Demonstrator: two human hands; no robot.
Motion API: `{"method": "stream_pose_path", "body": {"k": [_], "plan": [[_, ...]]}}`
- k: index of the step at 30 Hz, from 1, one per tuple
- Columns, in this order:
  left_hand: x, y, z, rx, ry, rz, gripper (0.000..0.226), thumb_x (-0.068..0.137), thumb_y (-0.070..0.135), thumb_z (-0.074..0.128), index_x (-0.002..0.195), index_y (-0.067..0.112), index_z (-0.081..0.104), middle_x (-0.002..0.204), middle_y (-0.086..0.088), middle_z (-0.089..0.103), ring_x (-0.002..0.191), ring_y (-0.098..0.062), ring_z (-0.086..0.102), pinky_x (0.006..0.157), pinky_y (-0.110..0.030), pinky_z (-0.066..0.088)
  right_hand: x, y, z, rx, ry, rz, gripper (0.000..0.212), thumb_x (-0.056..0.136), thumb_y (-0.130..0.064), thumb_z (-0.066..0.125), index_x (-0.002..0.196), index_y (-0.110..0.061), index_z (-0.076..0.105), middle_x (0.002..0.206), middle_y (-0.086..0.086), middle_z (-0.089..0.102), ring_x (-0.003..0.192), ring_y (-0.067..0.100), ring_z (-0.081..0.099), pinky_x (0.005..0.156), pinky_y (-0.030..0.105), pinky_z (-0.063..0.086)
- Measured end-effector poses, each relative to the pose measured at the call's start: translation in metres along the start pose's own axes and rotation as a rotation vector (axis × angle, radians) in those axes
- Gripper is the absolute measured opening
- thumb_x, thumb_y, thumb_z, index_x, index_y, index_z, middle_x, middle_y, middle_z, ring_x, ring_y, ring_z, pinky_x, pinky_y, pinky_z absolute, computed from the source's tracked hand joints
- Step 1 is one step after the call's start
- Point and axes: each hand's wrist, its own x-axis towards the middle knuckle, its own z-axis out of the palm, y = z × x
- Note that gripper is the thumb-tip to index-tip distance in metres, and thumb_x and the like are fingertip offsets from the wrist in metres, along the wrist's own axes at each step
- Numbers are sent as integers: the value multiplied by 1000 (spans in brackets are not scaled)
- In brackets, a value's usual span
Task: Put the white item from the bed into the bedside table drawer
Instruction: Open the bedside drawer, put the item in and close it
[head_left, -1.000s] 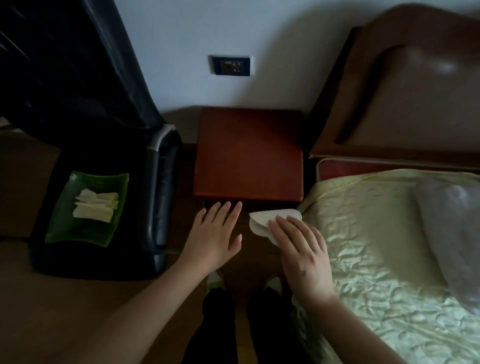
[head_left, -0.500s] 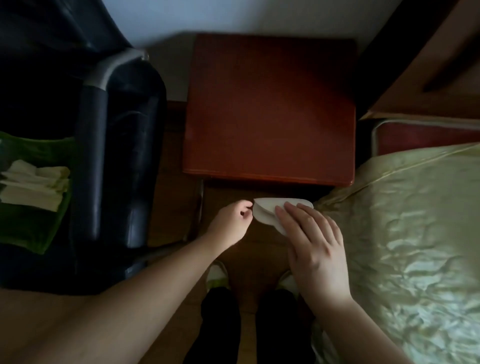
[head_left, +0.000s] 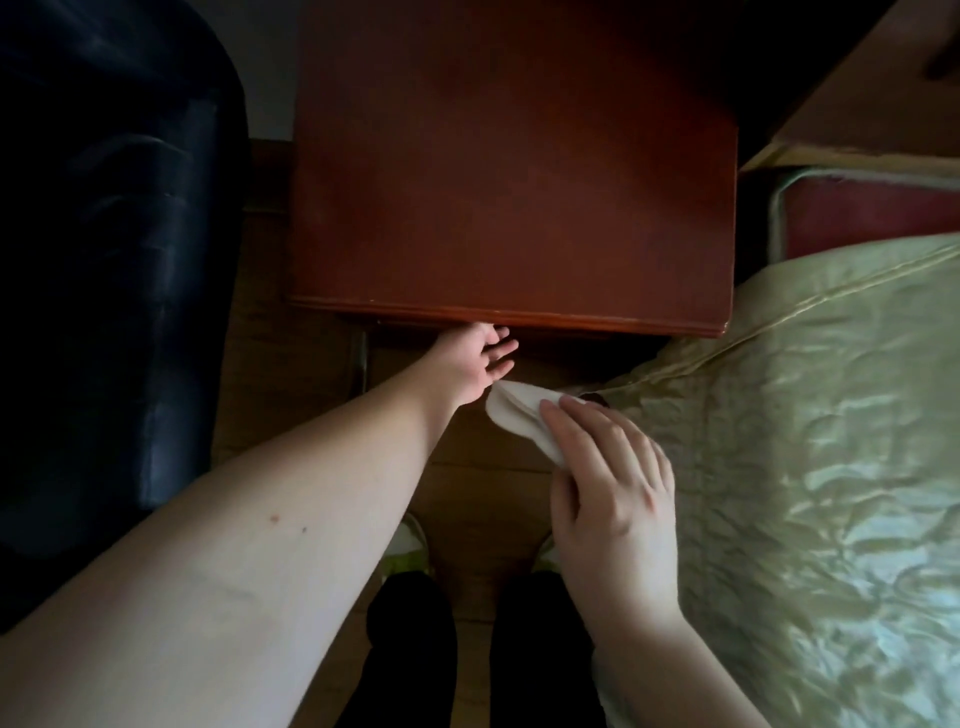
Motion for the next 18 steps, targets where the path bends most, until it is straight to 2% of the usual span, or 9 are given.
{"method": "stream_pose_path", "body": {"k": [3, 6, 8, 10, 12, 14, 18], "plan": [[8, 3, 3, 35, -7, -37, 28, 91, -9, 30, 98, 6, 52, 112, -5, 60, 123, -24, 56, 91, -38, 42, -5, -4, 1, 26, -14, -37, 39, 87, -4, 51, 122, -12, 66, 124, 3, 65, 119, 23, 58, 99, 39, 44], [13, -1, 2, -13, -19, 7, 28, 88, -10, 33, 83, 10, 53, 98, -2, 60, 114, -22, 58, 92, -36, 42, -6, 0, 0, 21, -15, -59, 38, 88, -5, 51, 121, -13, 67, 122, 4, 66, 117, 23, 60, 98, 40, 45], [14, -9, 2, -43, -28, 20, 32, 88, -9, 32, 88, 14, 54, 97, 1, 60, 109, -20, 58, 90, -35, 40, -6, 5, -1, 3, -15, -72, 37, 88, -4, 53, 121, -13, 67, 122, 4, 66, 117, 24, 60, 97, 41, 46], [12, -20, 1, -57, -31, 24, 43, 88, -10, 30, 108, 20, 54, 100, 2, 60, 104, -19, 59, 86, -35, 40, -5, 11, -3, -11, -6, -94, 35, 91, -6, 50, 120, -13, 67, 122, 4, 66, 117, 24, 60, 99, 39, 44], [7, -31, -3, -62, -27, 57, 54, 87, -11, 30, 123, 25, 49, 105, -1, 60, 96, -17, 62, 79, -34, 44, -4, 17, -3, -19, 1, -104, 35, 92, -8, 47, 121, -12, 67, 123, 4, 66, 119, 24, 59, 102, 37, 40], [4, -42, -7, -52, -27, 82, 59, 86, -12, 31, 129, 24, 48, 107, -4, 60, 95, -18, 64, 76, -34, 48, -3, 22, -3, -25, 7, -100, 36, 91, -8, 47, 121, -11, 67, 124, 5, 65, 119, 25, 58, 104, 37, 38], [-3, -69, -25, -39, -2, -2, 45, 90, -6, 37, 124, 19, 52, 115, -10, 61, 110, -24, 59, 95, -42, 47, 1, 26, 3, -28, 7, -106, 37, 89, -5, 50, 121, -10, 67, 123, 6, 66, 118, 27, 59, 101, 42, 42]]}}
